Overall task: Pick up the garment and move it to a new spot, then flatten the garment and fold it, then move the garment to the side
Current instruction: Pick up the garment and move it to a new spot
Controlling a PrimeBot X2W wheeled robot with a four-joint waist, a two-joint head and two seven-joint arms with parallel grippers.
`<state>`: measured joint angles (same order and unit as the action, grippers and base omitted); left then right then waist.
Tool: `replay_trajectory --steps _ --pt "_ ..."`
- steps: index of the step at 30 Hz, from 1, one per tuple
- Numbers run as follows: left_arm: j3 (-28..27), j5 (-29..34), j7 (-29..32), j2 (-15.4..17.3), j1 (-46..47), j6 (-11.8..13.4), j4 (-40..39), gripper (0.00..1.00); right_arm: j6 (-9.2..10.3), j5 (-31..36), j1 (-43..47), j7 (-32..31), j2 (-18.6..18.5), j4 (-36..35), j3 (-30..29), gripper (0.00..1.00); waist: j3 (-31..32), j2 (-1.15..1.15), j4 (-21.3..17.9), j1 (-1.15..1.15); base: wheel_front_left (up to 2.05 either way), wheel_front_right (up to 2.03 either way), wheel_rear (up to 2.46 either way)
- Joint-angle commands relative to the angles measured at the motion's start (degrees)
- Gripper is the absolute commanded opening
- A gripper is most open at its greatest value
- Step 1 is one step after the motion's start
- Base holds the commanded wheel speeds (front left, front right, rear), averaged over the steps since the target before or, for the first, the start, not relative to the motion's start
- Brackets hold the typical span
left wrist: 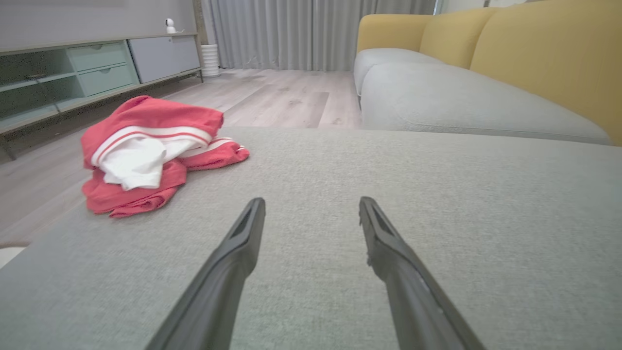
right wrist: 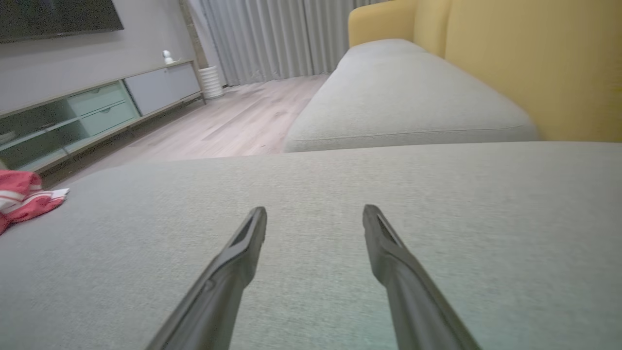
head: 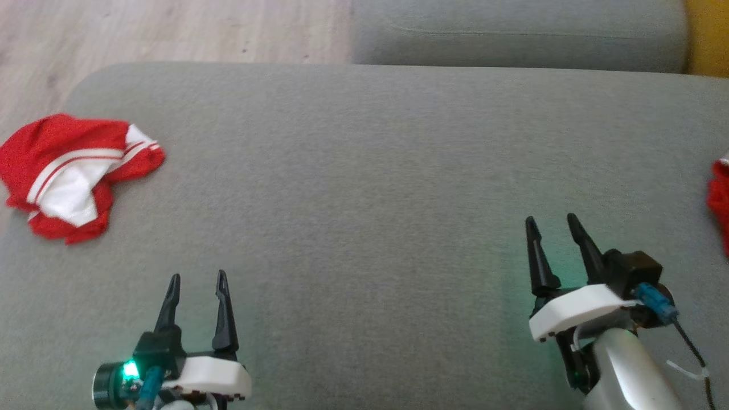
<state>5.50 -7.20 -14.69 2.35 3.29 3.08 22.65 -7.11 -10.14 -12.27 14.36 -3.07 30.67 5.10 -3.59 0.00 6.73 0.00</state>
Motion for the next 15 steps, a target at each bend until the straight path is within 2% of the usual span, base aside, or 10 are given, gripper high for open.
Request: replay_trajectory --steps 1,2,8,15 --pt "-1.9 -0.7 -0.3 0.5 2.5 0.6 -1.5 1.0 -0.37 0.0 -2.0 0.6 0.2 -1.9 2.3 1.0 -1.1 0.0 3.1 0.0 0.0 0.0 0.0" --pt "-1.9 -0.7 -0.3 0.5 2.5 0.6 -1.5 1.0 -0.37 0.0 -2.0 0.6 0.2 -1.9 2.3 1.0 -1.1 0.0 3.1 0.0 0.0 0.0 0.0" --pt "-3.8 -1.7 -0.3 0.5 1.6 1.6 -1.4 1.0 -0.37 -0.4 -2.2 0.6 0.2 -1.4 5.4 1.0 -1.5 0.0 10.1 0.0 0.0 0.0 0.0" --pt "-10.7 -2.5 -0.3 0.5 -1.0 2.2 -2.1 1.0 -0.37 -1.0 -3.4 0.6 0.2 -1.0 11.1 1.0 -2.3 0.0 15.5 0.0 0.0 0.0 0.0"
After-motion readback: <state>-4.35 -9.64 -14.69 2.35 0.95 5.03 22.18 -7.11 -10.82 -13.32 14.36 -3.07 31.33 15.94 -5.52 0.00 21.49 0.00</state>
